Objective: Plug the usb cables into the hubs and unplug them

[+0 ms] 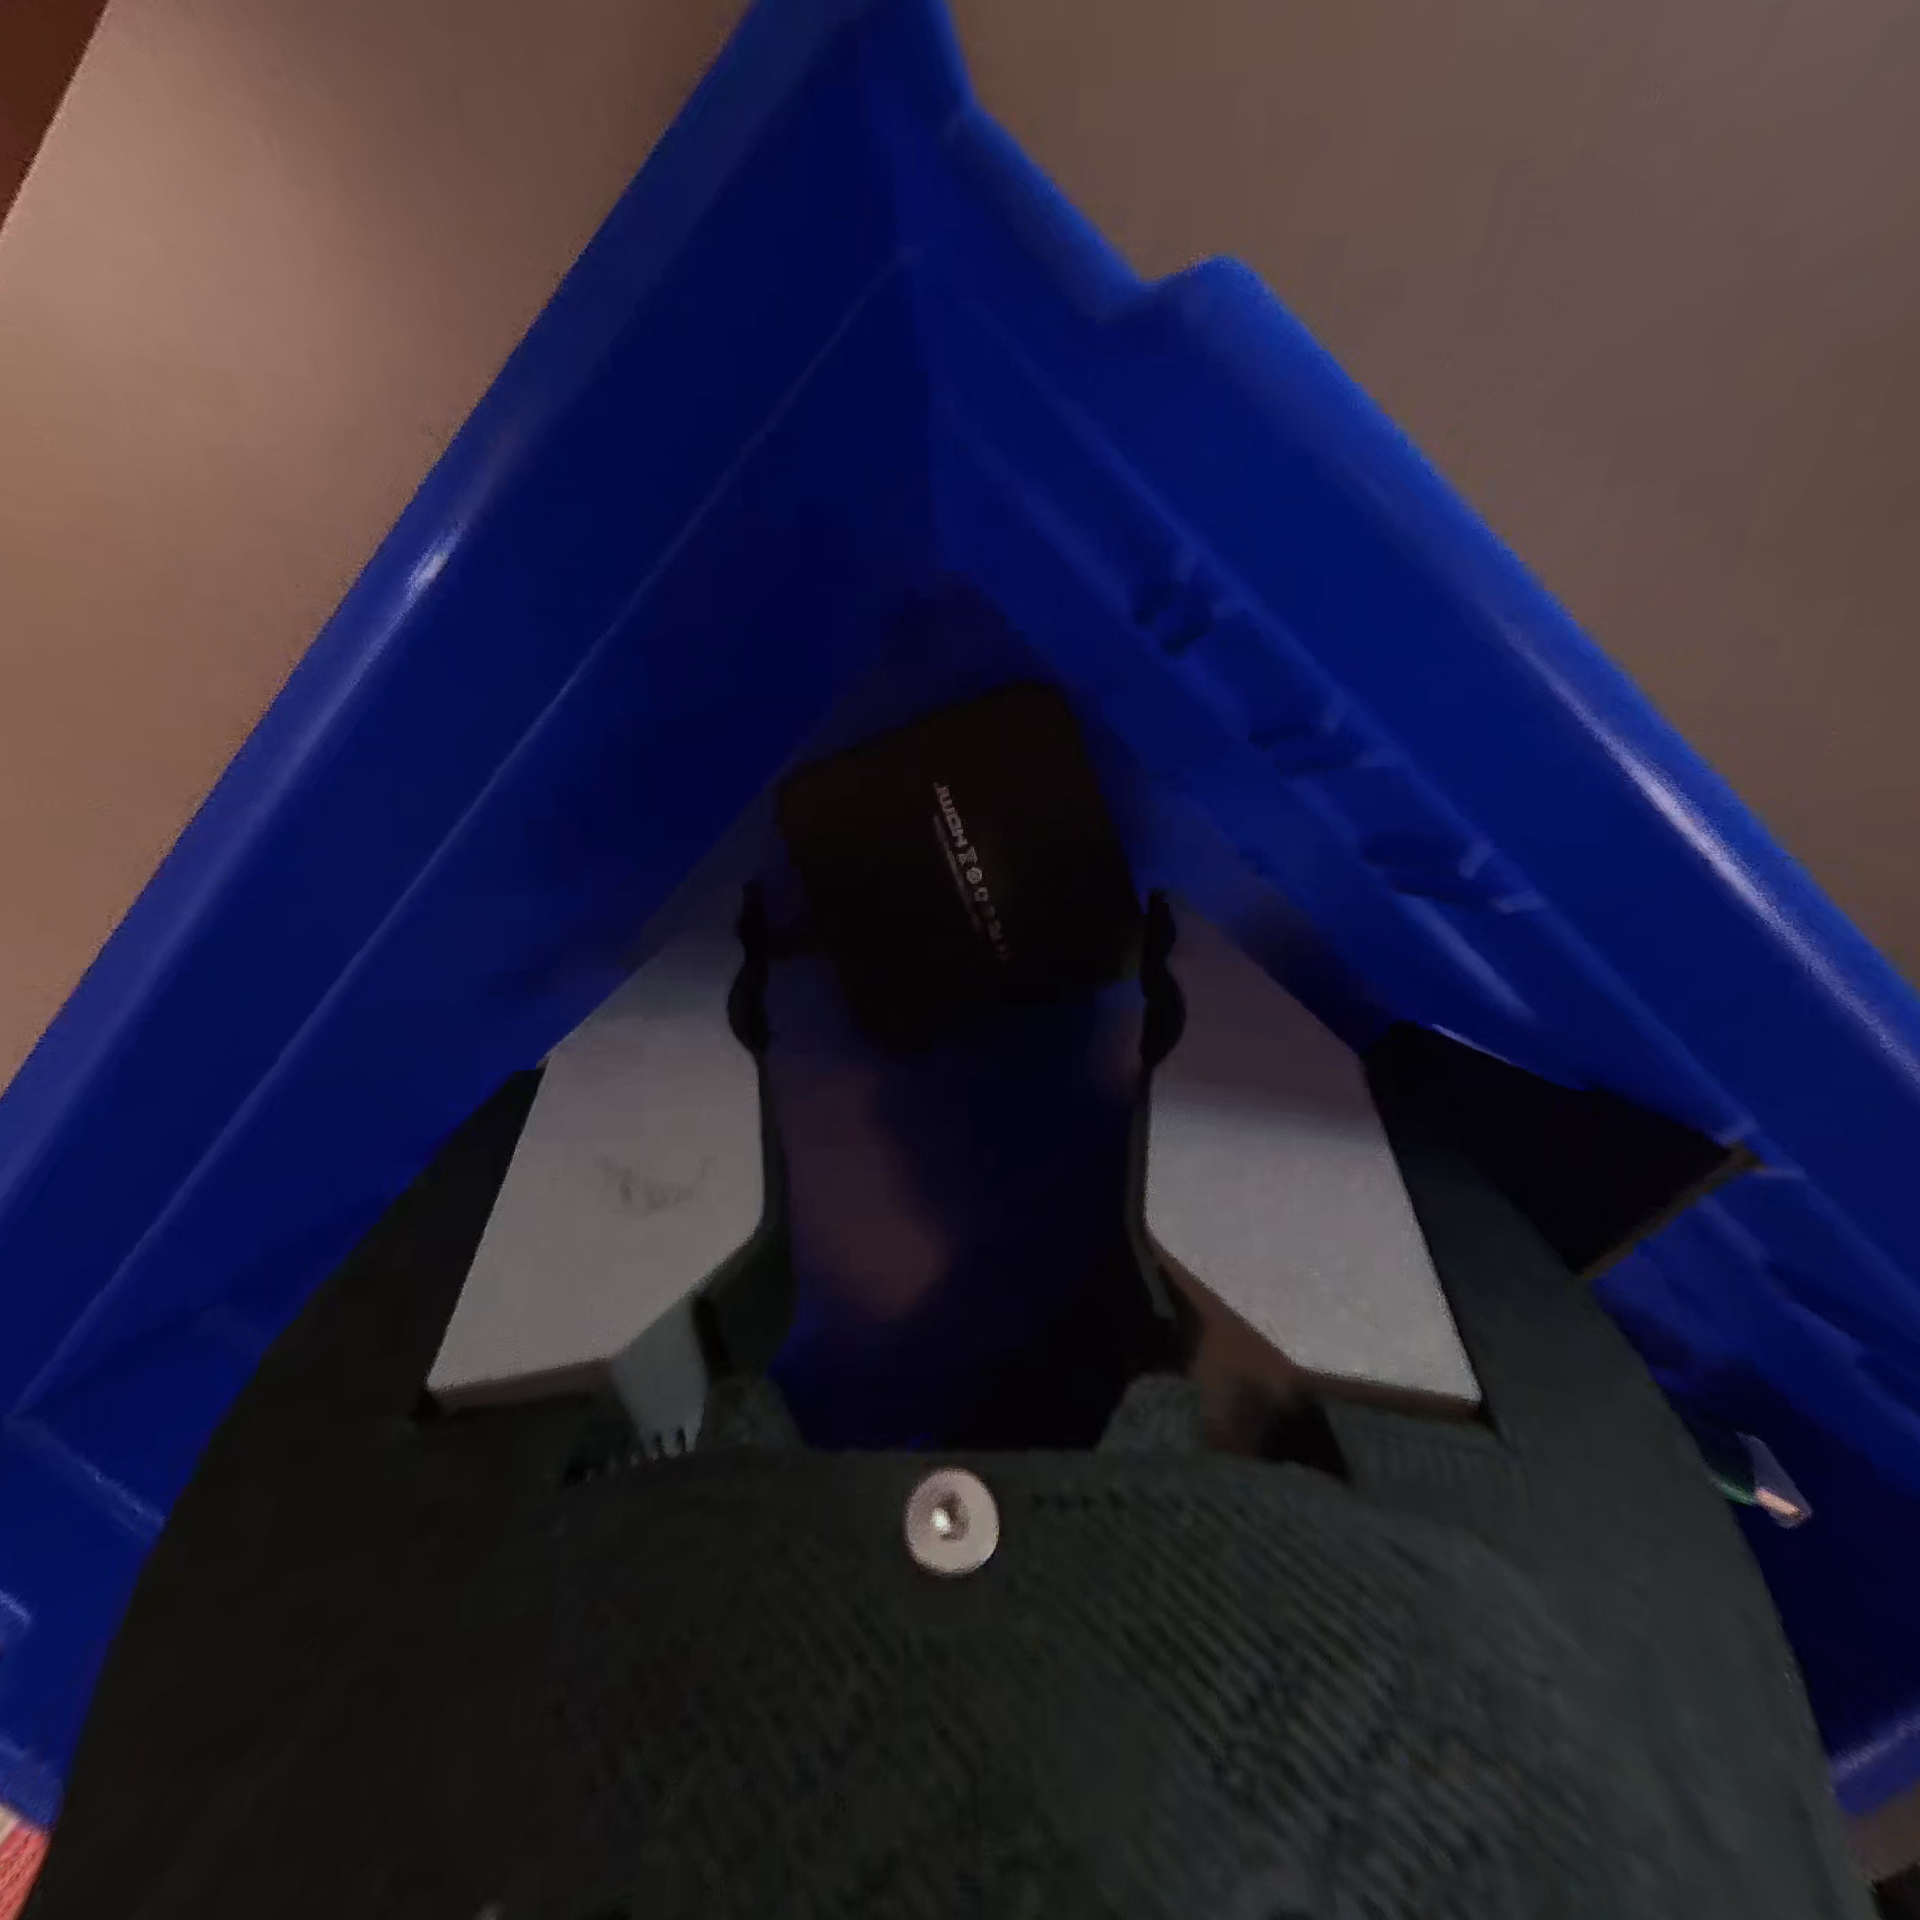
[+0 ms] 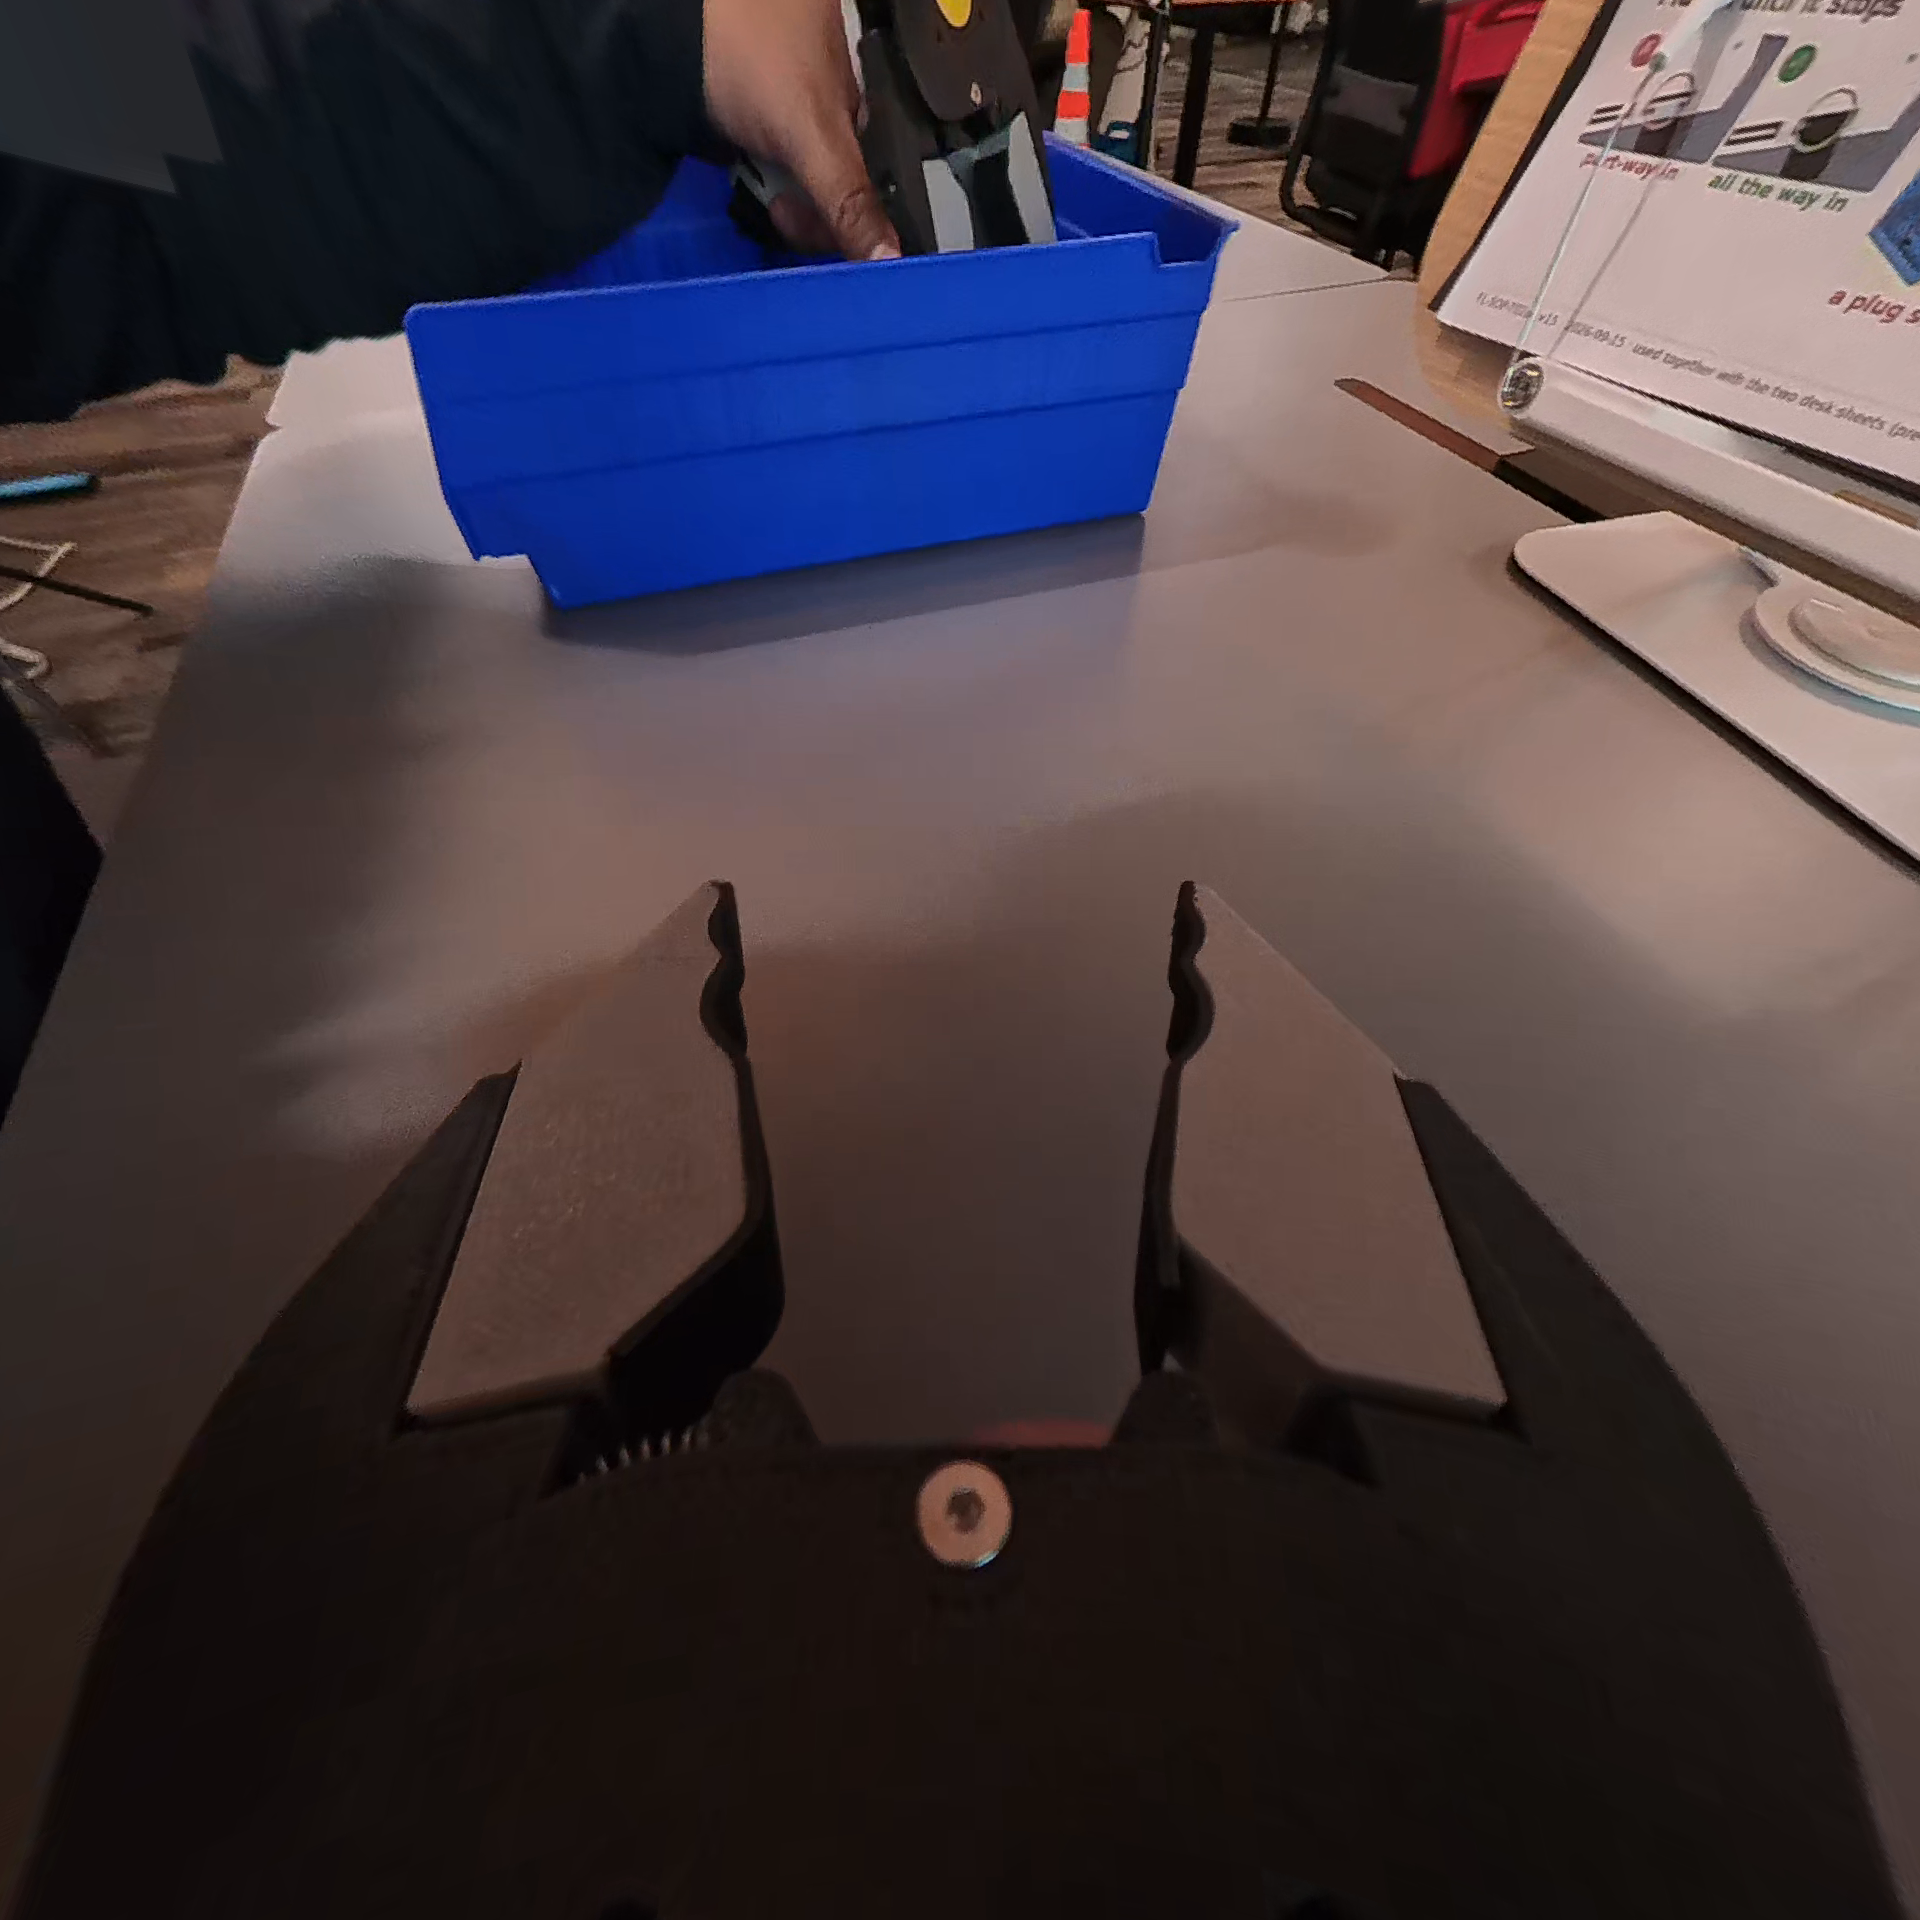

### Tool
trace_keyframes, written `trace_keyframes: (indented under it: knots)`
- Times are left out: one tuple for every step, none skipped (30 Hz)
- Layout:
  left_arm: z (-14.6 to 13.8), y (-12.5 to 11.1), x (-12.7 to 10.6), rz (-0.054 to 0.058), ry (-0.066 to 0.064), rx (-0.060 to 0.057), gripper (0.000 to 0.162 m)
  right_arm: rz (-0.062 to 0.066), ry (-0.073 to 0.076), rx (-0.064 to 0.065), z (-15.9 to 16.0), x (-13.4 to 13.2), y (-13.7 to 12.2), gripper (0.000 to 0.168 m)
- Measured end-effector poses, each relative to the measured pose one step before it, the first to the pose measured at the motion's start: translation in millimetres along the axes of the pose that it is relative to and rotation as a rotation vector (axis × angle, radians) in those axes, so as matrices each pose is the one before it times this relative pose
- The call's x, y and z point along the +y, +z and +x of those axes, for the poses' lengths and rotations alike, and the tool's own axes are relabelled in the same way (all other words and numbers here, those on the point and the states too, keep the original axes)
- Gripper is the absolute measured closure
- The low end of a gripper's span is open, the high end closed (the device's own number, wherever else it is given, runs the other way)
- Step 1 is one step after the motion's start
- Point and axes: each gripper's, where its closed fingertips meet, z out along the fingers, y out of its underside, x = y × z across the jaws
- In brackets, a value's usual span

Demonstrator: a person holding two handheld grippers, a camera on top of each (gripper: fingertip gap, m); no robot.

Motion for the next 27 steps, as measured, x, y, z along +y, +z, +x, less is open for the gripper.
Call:
trace_keyframes:
  knots:
    - [1.54,0.74,-0.97,-0.0054,-0.0083,0.0134,0.092,0.0051,0.0104,0.0108,2.30,-0.53,-0.77,0.089]
    - [0.46,1.84,0.52,-0.0176,-0.0073,0.0046,0.091,0.0052,0.0078,0.0164,2.55,-0.63,-0.85,0.089]
    - [-0.66,3.21,2.65,-0.0315,-0.0052,-0.0064,0.090,0.0034,0.0047,0.0117,1.34,-0.33,-0.80,0.089]
    - [-1.05,4.07,4.21,-0.0434,0.0011,-0.0126,0.087,0.0005,0.0023,0.0002,-1.05,0.06,-0.62,0.089]
    - [0.71,3.60,3.29,-0.0390,0.0011,-0.0006,0.085,-0.0007,-0.0001,-0.0057,-2.64,0.10,-0.29,0.089]
    - [1.31,-0.17,-4.32,0.0108,-0.0215,0.0120,0.091,0.0006,-0.0038,-0.0054,-3.22,-0.23,0.01,0.090]
    - [-0.65,1.25,-0.04,-0.0150,-0.0132,-0.0015,0.091,0.0009,-0.0090,-0.0047,-3.61,-0.30,0.42,0.090]
    - [0.06,0.51,-0.81,-0.0042,-0.0153,0.0103,0.091,-0.0014,-0.0144,-0.0036,-3.59,-0.19,0.83,0.091]
    - [0.04,0.80,0.42,-0.0072,-0.0189,0.0171,0.091,-0.0056,-0.0182,-0.0012,-3.25,0.39,1.27,0.091]
    - [-2.44,0.19,-1.65,0.0113,-0.0159,-0.0042,0.092,-0.0083,-0.0186,0.0001,-2.86,0.65,1.48,0.091]
    - [-0.78,0.04,-0.46,0.0062,-0.0005,0.0000,0.092,-0.0063,-0.0159,-0.0026,-3.26,0.28,1.35,0.091]
    - [0.01,-0.08,-0.08,0.0003,0.0007,-0.0003,0.092,-0.0032,-0.0132,-0.0071,-3.95,-0.07,1.18,0.092]
    - [-0.28,-0.01,0.05,-0.0053,-0.0013,-0.0007,0.092,-0.0019,-0.0118,-0.0078,-3.70,-0.24,0.90,0.092]
    - [-0.05,-0.01,0.10,-0.0049,-0.0071,-0.0015,0.093,-0.0009,-0.0097,-0.0045,-2.83,-0.27,0.70,0.093]
    - [0.16,-0.15,0.48,-0.0064,-0.0090,-0.0020,0.093,0.0001,-0.0071,-0.0020,-1.94,-0.31,0.32,0.093]
    - [0.30,-0.48,1.35,-0.0095,-0.0076,-0.0061,0.093,0.0005,-0.0051,-0.0004,-1.13,-0.19,0.02,0.093]
    - [0.16,-1.20,2.42,-0.0132,0.0052,-0.0153,0.093,0.0017,-0.0023,0.0000,-0.71,-0.40,-0.26,0.093]
    - [-1.42,-2.59,2.27,-0.0067,0.0195,-0.0338,0.093,0.0031,0.0005,-0.0004,-0.35,-0.32,-0.44,0.094]
    - [-4.13,-4.95,0.64,0.0050,0.0143,-0.0507,0.093,0.0021,0.0008,0.0010,0.04,-0.25,-0.58,0.094]
    - [-5.55,-7.87,-0.36,0.0108,-0.0002,-0.0526,0.093,-0.0007,-0.0008,0.0040,0.57,0.31,-0.62,0.094]
    - [-4.76,-10.55,-1.57,0.0192,-0.0035,-0.0418,0.094,-0.0025,-0.0031,0.0058,1.04,0.49,-0.57,0.094]
    - [-3.57,-12.46,-3.00,0.0277,-0.0055,-0.0301,0.094,-0.0016,-0.0046,0.0064,0.99,0.30,-0.68,0.094]
    - [-3.74,-13.97,-3.48,0.0300,-0.0057,-0.0279,0.094,0.0002,-0.0035,0.0056,0.80,-0.10,-0.72,0.094]
    - [-4.23,-14.92,-3.21,0.0251,0.0021,-0.0312,0.094,0.0017,-0.0011,0.0030,0.50,-0.41,-0.59,0.094]
    - [-5.18,-15.63,-2.92,0.0215,0.0086,-0.0390,0.094,0.0028,0.0003,0.0012,0.27,-0.64,-0.56,0.095]
    - [-6.52,-15.82,-3.47,0.0206,0.0148,-0.0479,0.094,0.0029,-0.0001,0.0015,0.37,-0.62,-0.34,0.095]
    - [-8.03,-16.49,-5.34,0.0258,0.0184,-0.0574,0.094,0.0017,-0.0018,0.0029,0.60,-0.40,-0.28,0.095]
